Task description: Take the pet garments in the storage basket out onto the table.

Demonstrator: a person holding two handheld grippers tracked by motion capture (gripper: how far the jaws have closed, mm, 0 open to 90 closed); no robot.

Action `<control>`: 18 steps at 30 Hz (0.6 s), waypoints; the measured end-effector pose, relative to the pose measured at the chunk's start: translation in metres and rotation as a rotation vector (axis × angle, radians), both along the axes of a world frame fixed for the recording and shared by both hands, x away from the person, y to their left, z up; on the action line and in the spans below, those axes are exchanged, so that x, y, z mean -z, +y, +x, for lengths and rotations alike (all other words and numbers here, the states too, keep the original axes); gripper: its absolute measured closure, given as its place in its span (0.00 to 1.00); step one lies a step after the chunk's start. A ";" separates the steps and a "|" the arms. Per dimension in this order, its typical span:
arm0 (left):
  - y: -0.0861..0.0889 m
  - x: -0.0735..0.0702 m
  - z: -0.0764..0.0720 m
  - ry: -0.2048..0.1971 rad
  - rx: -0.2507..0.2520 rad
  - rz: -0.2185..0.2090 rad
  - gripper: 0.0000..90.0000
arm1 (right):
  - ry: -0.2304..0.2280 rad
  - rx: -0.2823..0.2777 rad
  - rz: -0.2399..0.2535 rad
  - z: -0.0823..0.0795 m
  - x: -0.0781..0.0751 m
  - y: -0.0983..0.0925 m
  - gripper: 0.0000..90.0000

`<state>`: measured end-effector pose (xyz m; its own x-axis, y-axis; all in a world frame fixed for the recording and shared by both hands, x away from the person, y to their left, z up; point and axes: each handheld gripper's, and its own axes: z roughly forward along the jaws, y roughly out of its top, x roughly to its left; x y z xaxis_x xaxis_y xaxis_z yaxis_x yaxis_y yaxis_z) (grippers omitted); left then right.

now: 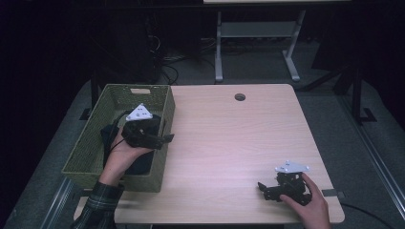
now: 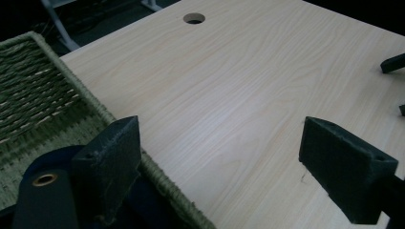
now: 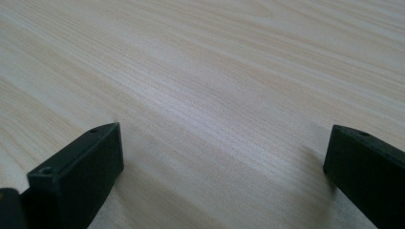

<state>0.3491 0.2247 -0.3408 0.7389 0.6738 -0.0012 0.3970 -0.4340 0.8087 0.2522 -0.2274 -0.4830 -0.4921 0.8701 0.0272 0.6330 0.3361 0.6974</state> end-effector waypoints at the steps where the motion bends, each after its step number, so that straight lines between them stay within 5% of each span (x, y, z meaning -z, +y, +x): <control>1: 0.002 0.000 0.000 0.000 -0.004 0.004 0.15 | 0.000 0.000 0.000 0.000 0.000 0.000 0.00; 18: 0.027 0.001 0.002 -0.003 -0.067 0.013 0.15 | 0.000 0.000 0.000 0.000 0.000 0.000 0.00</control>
